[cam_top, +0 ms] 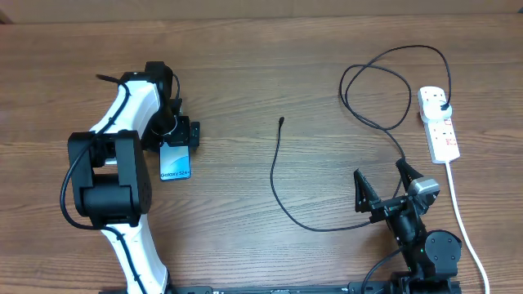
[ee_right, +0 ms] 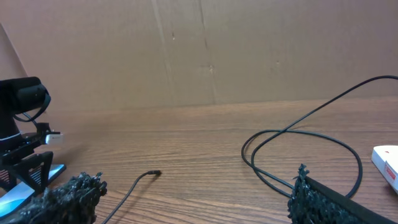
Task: Plug charger to phone and switch on socket
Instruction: 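Move the left gripper forward over the smartphone and lower onto it, then close the left gripper on the smartphone's bottom edge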
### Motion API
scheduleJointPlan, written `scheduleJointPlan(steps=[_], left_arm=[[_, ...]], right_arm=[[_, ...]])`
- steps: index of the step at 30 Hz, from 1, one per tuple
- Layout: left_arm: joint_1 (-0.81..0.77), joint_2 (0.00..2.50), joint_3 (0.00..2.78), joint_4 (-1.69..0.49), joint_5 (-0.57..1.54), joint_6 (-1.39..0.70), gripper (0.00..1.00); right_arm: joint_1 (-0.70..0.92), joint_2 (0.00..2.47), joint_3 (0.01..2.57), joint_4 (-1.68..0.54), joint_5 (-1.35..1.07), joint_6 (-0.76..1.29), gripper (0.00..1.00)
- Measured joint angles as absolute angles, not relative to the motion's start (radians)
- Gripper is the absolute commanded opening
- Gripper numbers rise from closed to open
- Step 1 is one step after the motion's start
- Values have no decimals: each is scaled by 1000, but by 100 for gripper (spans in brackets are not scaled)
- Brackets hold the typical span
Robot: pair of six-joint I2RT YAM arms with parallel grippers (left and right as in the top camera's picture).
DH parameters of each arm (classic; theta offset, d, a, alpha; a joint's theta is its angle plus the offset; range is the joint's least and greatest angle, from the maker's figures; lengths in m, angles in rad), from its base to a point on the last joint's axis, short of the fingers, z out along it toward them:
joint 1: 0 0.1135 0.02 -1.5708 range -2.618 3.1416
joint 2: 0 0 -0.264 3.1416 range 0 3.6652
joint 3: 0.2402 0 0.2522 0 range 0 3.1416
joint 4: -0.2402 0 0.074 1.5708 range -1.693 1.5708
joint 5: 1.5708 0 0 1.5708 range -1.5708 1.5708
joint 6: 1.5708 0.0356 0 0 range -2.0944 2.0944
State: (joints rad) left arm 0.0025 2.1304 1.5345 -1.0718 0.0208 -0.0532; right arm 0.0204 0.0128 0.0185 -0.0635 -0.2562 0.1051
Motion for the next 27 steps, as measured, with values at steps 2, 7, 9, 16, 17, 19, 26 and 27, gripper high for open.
scheduleJointPlan(steps=[2,7,9,16,17,19,26,27], left_arm=[[2,2130,1534,-1065,19,-53,100],[2,2130,1534,-1050,17,-53,100],[2,2130,1532,-1042,17,-53,99],[2,2130,1523,-1039,14,-54,100],[2,2130,1523,-1039,14,-56,100],[2,2130,1523,-1039,14,-60,100],[2,2130,1516,-1041,10,-73,97],[2,2130,1513,-1039,6,-73,97]], right_arm=[[20,13,19,-64,-256,104,100],[20,13,19,-64,-255,104,100],[20,13,19,-64,-255,104,100],[20,13,19,-64,-256,104,100],[20,13,19,-64,-256,104,100],[20,13,19,-64,-256,105,100],[20,13,19,-64,-256,104,100],[20,13,19,-64,-256,104,100]])
